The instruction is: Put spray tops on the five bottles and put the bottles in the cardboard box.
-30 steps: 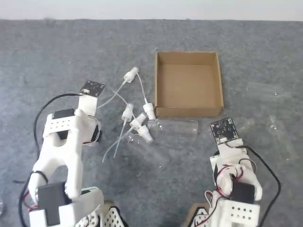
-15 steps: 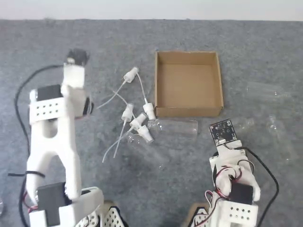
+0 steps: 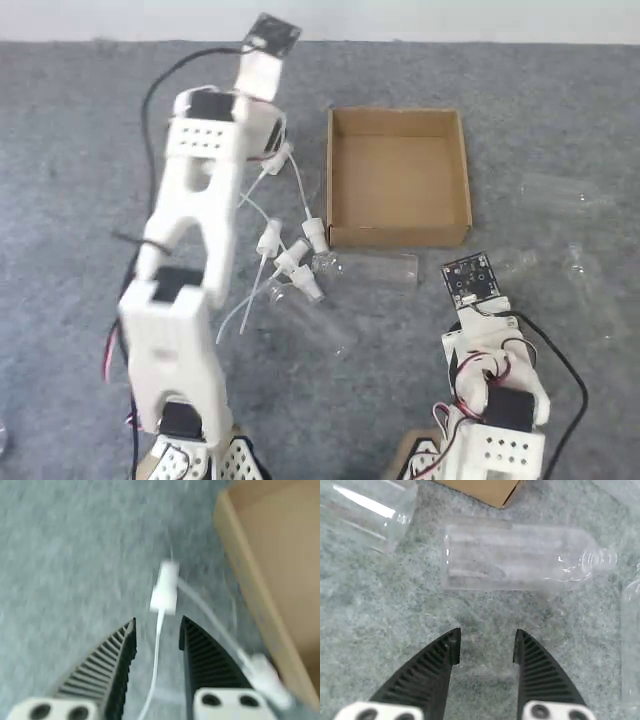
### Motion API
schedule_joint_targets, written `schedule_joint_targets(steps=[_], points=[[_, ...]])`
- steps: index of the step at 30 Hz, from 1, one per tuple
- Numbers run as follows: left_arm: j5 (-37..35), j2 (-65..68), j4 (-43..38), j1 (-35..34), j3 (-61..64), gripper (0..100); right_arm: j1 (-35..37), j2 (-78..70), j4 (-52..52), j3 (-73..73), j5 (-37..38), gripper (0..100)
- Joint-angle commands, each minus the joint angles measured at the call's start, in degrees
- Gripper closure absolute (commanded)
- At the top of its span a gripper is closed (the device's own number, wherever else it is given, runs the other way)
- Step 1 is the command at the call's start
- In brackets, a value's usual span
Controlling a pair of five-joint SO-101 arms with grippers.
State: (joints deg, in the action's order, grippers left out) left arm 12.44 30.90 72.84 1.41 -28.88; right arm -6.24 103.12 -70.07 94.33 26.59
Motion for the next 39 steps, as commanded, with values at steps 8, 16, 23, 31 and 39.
schedule_joint_targets(steps=[8,16,23,31,39], points=[[1.14,42.20,12.75,1.05,-61.58,87,0.04,0.75,-0.57,-0.26,-0.18,86.0],[2.64,49.05,13.19,0.18,-63.78,87,0.04,0.75,-0.57,-0.26,-0.18,86.0],[2.55,49.05,13.36,-1.85,-60.53,87,0.04,0.75,-0.57,-0.26,-0.18,86.0],[0.26,48.53,13.80,-3.43,-56.92,88,0.04,0.75,-0.57,-0.26,-0.18,86.0],[0.18,48.00,21.19,-2.81,-67.74,98,0.13,0.75,-0.31,0.18,-0.18,86.0]])
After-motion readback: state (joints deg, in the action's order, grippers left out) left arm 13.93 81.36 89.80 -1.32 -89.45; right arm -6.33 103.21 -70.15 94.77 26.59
